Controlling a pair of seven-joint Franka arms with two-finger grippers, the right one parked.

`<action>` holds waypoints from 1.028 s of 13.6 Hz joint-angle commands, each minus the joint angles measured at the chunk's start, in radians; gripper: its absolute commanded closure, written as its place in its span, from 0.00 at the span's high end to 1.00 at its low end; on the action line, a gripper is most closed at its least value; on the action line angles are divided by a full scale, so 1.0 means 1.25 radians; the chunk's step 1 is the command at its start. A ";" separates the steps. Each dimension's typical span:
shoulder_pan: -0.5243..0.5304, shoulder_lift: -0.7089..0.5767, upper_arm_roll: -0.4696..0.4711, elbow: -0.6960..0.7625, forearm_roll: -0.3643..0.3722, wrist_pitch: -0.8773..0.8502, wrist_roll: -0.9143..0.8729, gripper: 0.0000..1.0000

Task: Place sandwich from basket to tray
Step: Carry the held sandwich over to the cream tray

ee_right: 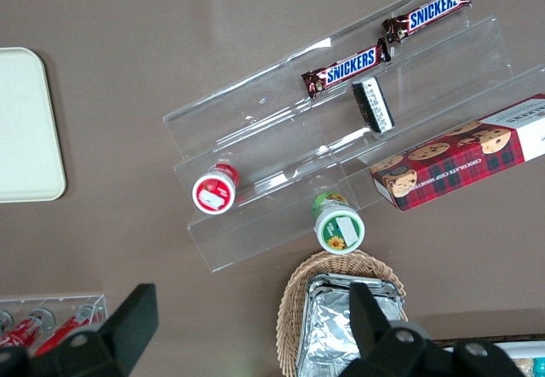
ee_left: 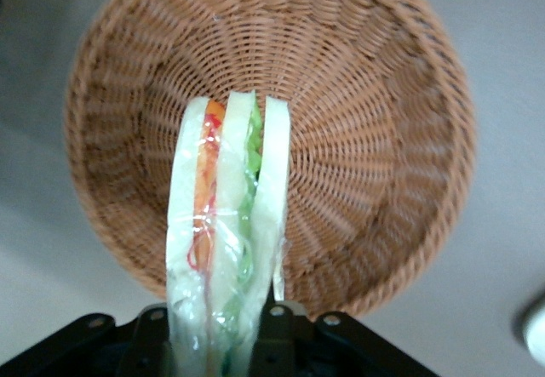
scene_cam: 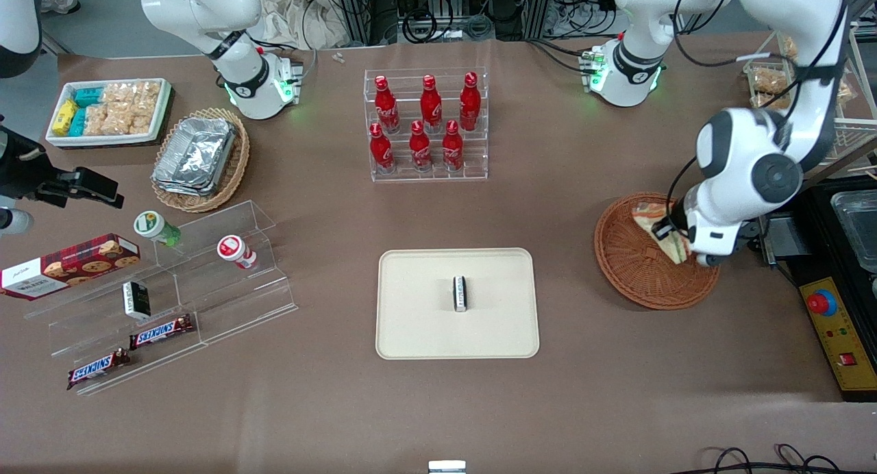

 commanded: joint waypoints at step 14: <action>-0.020 0.252 -0.343 0.348 0.019 0.009 0.115 0.00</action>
